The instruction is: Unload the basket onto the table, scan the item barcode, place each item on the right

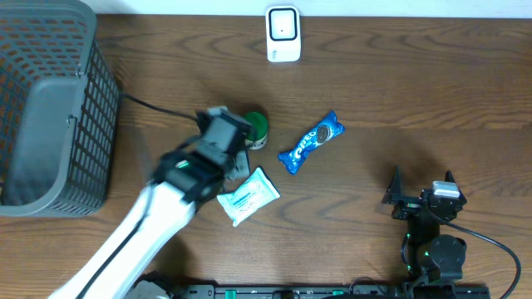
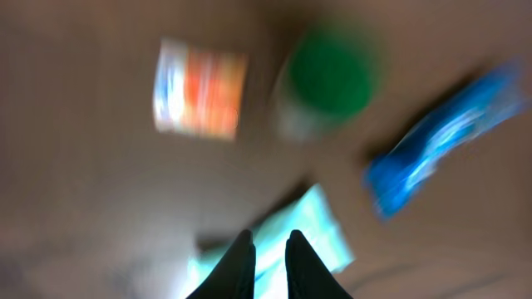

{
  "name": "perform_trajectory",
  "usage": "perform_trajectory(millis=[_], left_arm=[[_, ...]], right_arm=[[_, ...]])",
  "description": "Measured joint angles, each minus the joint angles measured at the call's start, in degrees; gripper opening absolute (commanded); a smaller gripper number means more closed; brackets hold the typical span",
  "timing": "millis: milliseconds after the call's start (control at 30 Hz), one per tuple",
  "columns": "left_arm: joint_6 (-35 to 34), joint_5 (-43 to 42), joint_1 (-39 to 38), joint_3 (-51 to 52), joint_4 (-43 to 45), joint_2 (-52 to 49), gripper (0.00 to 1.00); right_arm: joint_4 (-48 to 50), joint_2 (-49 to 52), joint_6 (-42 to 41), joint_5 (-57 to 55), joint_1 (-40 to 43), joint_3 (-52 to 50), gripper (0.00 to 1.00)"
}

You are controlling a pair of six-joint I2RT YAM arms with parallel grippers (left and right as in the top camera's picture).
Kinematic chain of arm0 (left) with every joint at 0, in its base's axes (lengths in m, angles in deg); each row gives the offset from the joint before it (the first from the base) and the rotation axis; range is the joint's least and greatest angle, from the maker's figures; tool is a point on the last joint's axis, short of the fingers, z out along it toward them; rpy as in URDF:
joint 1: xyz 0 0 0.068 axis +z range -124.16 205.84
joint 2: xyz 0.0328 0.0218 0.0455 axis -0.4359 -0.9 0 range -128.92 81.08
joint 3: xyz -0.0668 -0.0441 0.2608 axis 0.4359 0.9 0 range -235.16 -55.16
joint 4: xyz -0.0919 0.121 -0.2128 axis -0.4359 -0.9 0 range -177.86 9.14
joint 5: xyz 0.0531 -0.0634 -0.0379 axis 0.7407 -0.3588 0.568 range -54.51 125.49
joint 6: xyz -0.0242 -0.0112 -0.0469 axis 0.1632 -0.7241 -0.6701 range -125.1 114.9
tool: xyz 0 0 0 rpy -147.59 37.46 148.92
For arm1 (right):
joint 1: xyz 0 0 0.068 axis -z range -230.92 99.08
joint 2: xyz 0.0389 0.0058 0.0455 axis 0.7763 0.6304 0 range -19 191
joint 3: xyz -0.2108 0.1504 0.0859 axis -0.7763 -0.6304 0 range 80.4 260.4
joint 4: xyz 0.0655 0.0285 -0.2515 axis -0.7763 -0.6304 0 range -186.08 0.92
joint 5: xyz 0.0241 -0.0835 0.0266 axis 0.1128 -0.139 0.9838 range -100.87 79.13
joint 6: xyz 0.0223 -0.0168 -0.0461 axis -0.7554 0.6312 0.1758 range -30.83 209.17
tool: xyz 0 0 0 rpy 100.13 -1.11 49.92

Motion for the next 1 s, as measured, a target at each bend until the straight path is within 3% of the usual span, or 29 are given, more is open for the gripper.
perform_trajectory(millis=[100,167,333,433,633,833,1000], left_arm=[[4.5,6.4,0.0,-5.7,4.0,6.8,0.41],[8.1,10.4,0.0,-8.4,8.1,10.4,0.58],[18.5,18.7,0.3,-10.1,21.3,15.2,0.9],[24.2,21.7,2.2,-10.1,29.2,15.4,1.0],[36.5,24.3,8.7,-10.1,38.6,13.9,0.98],[50.4,26.2,14.8,-10.1,37.2,13.6,0.98],[57.5,26.4,17.8,-10.1,32.4,13.6,0.98]], right_arm=[[0.0,0.0,0.0,0.0,0.0,0.0,0.99],[0.0,0.0,0.0,0.0,0.0,0.0,0.99],[0.0,0.0,0.0,0.0,0.0,0.0,0.99],[0.0,0.0,0.0,0.0,0.0,0.0,0.99],[0.0,0.0,0.0,0.0,0.0,0.0,0.99],[0.0,0.0,0.0,0.0,0.0,0.0,0.99],[0.0,0.0,0.0,0.0,0.0,0.0,0.99]])
